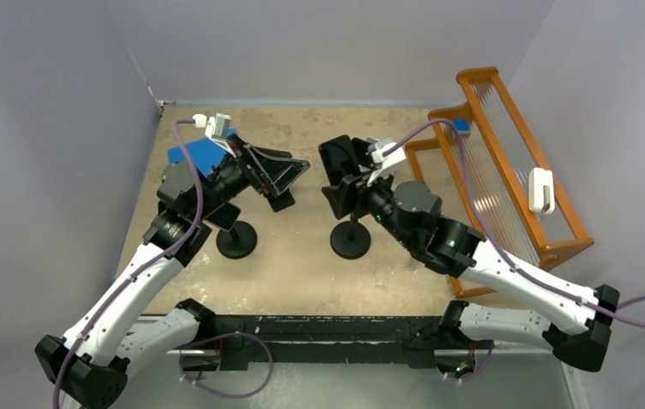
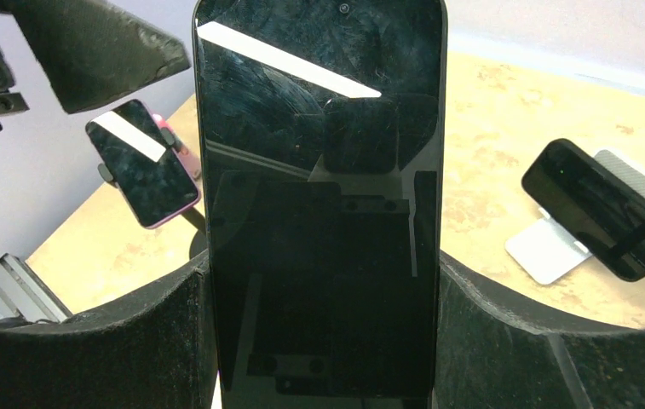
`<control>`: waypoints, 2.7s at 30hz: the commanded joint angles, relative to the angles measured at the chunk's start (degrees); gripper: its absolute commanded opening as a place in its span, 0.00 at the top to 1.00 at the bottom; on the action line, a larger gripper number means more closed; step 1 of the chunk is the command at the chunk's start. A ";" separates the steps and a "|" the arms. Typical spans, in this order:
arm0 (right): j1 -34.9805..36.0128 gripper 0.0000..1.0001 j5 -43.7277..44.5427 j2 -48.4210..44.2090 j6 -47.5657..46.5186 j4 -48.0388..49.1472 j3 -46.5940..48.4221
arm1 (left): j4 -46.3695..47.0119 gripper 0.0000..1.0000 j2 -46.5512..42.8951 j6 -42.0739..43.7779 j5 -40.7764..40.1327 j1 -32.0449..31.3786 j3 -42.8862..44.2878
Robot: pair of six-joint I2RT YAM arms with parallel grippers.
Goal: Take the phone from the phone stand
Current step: Place the phone at the center of the board.
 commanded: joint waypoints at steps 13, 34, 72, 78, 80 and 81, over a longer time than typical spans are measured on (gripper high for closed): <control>8.51 1.00 17.14 9.51 3.58 8.67 8.41 | -1.90 0.26 6.96 2.11 7.10 0.30 8.34; 10.43 1.00 19.03 12.53 3.26 9.00 10.42 | -1.85 0.66 13.24 -2.21 11.92 0.21 10.16; 10.61 0.08 -8.53 -14.94 7.88 10.99 -12.45 | -7.46 1.00 2.52 3.47 17.16 0.30 6.53; 10.59 0.22 -17.33 -19.69 10.20 24.90 -20.61 | 0.18 1.00 -1.41 1.04 31.91 0.30 1.65; 10.61 0.25 -19.42 -19.51 10.92 27.24 -20.96 | 2.26 1.00 -2.28 -0.05 35.92 0.30 0.46; 10.61 0.26 -19.96 -19.40 11.31 28.54 -21.16 | 3.05 1.00 -2.78 -0.44 37.38 0.30 -0.07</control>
